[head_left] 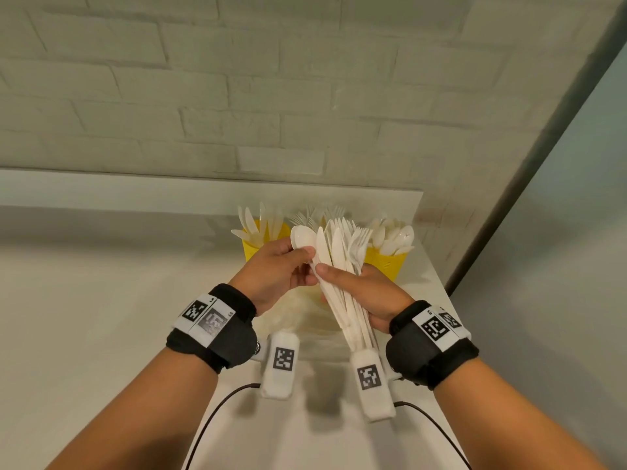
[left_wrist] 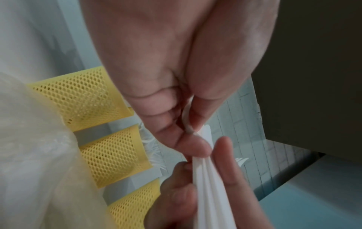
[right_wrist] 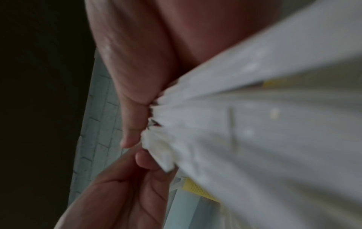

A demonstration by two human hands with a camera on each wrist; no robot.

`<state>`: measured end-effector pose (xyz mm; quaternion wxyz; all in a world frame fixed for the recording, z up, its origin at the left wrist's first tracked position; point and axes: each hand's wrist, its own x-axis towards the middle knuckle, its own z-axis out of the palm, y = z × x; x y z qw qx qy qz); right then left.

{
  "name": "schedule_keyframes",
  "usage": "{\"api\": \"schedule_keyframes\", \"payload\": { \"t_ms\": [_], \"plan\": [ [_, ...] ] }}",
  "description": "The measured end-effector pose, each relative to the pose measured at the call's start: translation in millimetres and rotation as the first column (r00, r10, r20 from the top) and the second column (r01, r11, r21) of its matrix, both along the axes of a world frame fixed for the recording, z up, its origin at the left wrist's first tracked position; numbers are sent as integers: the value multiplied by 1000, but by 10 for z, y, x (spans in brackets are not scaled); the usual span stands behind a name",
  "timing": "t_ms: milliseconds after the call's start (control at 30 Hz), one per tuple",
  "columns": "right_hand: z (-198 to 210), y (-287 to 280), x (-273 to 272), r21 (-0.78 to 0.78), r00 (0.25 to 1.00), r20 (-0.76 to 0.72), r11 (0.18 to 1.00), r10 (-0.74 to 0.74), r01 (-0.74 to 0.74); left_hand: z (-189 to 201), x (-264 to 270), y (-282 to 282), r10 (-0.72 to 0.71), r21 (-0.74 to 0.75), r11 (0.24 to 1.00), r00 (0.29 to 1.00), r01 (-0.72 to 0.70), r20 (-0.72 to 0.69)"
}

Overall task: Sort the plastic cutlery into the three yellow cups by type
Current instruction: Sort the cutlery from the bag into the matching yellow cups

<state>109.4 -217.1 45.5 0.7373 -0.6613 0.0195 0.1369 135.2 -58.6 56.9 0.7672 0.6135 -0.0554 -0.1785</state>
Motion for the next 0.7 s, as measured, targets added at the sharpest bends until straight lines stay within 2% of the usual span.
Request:
{"api": "schedule_keyframes", "payload": {
  "t_ms": [167, 333, 533, 700],
  "plan": [
    [28, -27, -3, 51, 1000, 25, 999, 7, -8, 33, -40, -28, -30, -103, 994, 1000, 29, -10],
    [27, -76, -41, 86, 999, 41, 996, -1, -2, 64, -49, -56, -89, -137, 987, 996, 88, 2],
    [-41, -260, -102, 51, 984, -16, 982, -179, 180, 89, 11, -158, -90, -91, 992, 996, 91, 15],
    [-51, -425, -156, -36, 946, 21, 945, -325, 325, 158, 112, -313, -114, 17, 993, 989, 113, 92]
  ]
}}
